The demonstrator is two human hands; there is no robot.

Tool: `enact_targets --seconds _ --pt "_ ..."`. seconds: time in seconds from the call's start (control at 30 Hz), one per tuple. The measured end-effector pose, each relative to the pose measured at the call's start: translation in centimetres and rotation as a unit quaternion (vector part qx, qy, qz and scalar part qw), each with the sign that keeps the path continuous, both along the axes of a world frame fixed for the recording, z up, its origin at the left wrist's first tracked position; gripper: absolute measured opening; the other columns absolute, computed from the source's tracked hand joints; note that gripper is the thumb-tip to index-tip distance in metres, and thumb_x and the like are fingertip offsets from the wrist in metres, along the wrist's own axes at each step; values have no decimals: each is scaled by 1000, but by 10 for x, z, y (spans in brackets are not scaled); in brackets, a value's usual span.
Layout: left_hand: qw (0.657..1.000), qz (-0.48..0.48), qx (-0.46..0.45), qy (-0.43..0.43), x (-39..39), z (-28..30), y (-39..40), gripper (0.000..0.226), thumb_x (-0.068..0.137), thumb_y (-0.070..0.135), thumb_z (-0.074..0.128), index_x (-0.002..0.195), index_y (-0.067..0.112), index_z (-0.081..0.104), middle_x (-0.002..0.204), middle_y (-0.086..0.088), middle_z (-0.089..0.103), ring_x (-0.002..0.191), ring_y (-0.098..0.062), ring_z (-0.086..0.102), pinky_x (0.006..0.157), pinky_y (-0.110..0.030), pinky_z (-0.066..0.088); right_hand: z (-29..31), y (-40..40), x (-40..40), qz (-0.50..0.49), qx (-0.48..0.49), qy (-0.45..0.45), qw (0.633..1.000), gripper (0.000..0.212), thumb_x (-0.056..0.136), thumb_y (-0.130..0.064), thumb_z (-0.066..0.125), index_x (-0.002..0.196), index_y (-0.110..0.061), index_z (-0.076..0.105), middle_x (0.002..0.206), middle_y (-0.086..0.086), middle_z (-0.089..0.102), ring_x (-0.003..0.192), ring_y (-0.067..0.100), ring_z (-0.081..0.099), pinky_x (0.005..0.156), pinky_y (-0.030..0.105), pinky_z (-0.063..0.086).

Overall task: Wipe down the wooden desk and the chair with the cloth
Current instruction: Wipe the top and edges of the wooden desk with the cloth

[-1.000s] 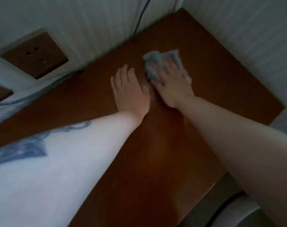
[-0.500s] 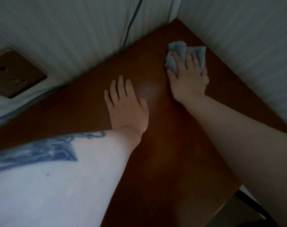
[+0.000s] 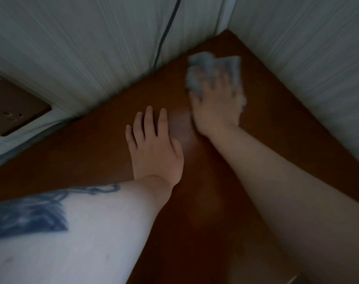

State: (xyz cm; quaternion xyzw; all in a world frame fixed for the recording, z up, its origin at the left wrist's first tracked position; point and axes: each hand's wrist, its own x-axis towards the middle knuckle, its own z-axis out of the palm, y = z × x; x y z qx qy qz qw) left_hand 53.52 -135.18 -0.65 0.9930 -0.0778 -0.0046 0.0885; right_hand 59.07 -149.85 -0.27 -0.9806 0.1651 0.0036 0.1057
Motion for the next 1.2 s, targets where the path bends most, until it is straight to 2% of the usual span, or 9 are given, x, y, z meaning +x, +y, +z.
enact_targets --seconds 0.1,0.27,0.33,0.47,0.53,0.73,0.93,1.1,1.2 --pt "1000 0 5 -1 -1 -1 1 62 89 36 22 148 19 32 154 -12 30 143 -33 23 117 -53 16 12 -13 29 160 21 40 986 55 102 -49 29 154 -40 11 164 -1 4 149 15 -1 117 41 -1" --pt "1000 0 7 1 0 1 3 62 90 36 21 148 19 33 154 -12 31 143 -33 23 117 -54 16 5 -55 42 -86 2 29 996 56 103 -45 28 155 -34 10 164 -1 6 149 16 4 117 44 1" --pt "1000 3 2 -3 0 0 3 62 89 35 23 147 18 36 153 -13 34 142 -33 25 117 -54 17 1 -23 34 -104 -10 12 994 56 103 -43 28 155 -32 11 164 0 6 149 16 2 117 44 0" --pt "1000 1 10 -3 -1 0 3 62 88 35 25 147 18 36 152 -13 34 142 -33 25 116 -55 18 19 -8 57 144 41 74 986 56 102 -51 27 154 -38 9 164 2 1 150 16 -3 117 43 -3" --pt "1000 -2 14 4 -1 0 3 62 89 36 23 148 19 35 153 -12 33 142 -33 24 117 -54 17 22 -33 65 184 47 94 977 56 101 -54 30 153 -43 12 164 2 2 150 16 -2 117 44 -1" --pt "1000 -4 11 8 -1 -1 2 61 90 36 22 148 18 33 154 -12 32 143 -33 24 116 -55 18 1 -36 13 -136 7 -8 991 56 101 -47 32 154 -35 18 163 0 11 149 16 7 117 42 6" --pt "1000 -5 -4 2 -2 2 3 63 87 35 23 147 17 36 152 -14 34 141 -35 26 116 -56 17 16 -4 16 223 62 73 970 56 102 -47 35 153 -40 14 164 -4 4 149 14 0 119 39 0" --pt "1000 -15 3 23 -3 2 2 63 91 36 18 151 20 25 157 -12 23 145 -33 15 119 -53 10 5 -42 -42 -183 5 25 983 57 102 -47 28 155 -35 10 164 1 3 150 17 -2 119 47 2" --pt "1000 -8 -2 22 -5 3 2 59 94 33 25 151 20 24 158 -12 21 145 -33 14 118 -53 7 10 4 -81 -44 17 36 998 57 103 -46 28 154 -38 7 164 -1 -1 149 15 -7 118 46 -2"
